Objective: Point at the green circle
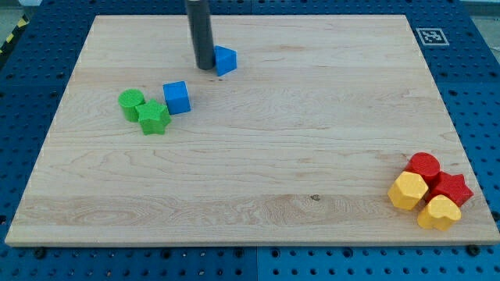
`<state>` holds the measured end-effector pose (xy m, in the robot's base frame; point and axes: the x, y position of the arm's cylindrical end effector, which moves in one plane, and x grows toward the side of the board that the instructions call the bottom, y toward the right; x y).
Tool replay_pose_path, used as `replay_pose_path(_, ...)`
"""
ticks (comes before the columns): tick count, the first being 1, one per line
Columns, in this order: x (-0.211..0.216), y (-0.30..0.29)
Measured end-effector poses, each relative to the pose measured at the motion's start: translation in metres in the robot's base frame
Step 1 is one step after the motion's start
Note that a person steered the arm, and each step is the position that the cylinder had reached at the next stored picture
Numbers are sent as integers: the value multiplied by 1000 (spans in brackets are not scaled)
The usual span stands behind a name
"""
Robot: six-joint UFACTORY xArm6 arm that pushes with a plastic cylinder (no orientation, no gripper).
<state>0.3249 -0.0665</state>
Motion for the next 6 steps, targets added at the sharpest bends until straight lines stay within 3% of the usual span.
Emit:
replay_pose_path(3, 0, 7)
replay_pose_path(4, -7, -14)
replay_pose_path(6, 1, -152)
